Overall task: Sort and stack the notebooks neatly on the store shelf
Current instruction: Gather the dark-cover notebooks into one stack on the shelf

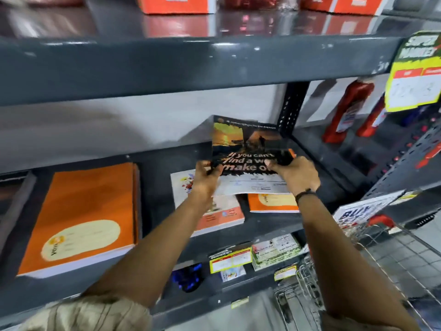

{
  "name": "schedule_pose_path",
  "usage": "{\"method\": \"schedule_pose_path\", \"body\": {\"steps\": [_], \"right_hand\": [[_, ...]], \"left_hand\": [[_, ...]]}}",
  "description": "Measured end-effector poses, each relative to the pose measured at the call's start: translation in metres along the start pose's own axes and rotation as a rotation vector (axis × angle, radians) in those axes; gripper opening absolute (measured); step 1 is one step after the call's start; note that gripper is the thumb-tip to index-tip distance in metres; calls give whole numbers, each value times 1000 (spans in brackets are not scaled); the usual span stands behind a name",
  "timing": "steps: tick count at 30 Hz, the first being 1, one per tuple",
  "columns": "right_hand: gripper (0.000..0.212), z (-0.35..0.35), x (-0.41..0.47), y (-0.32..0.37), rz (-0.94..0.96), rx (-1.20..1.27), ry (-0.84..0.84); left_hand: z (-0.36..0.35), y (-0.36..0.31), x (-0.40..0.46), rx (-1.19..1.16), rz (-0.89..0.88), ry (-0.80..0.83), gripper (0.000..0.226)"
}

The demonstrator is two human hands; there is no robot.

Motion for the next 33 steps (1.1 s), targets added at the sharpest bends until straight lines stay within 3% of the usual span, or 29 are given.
{"method": "schedule_pose_path", "body": {"steps": [2,4,7,12,14,17,21,27,30,33], "right_hand": [[34,-19,-26,33,0,256,179],[23,-40,-60,67,4,378,299],[32,-98,-128,124,6,530,361],[30,-183,-262,215,79,594,507],[31,-204,-314,245,92,614,564],[30,-227,-371,280,245,505,600],[25,-245,-410,297,436,303,643],[28,-258,-427,291,589,64,521],[32,-249,-427,291,742,-55,429],[34,-231,-416,290,878,-91,291]], "left_hand": [[56,-13,4,-56,-125,-15,14],[115,-25,4,-54,-211,-62,20],[224,-38,-5,33,-260,-197,14],[407,-51,-19,374,-335,-402,10],[472,-54,-24,475,-296,-485,31],[541,-56,-30,759,-278,-585,36],[582,-49,-41,1147,-236,-630,42],[592,-23,-46,1323,-141,-687,41],[585,-29,-52,1406,-234,-790,39],[560,-45,-50,1378,-460,-828,33]]}}
Point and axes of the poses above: each hand's wrist, its own x-axis towards the middle knuckle, its own z-axis out of the back of the hand, y = z × x, the point moved 3 cm from there along x, towards the middle knuckle, and after that the axes turned 7 degrees about -y, right-handed, at the moved point
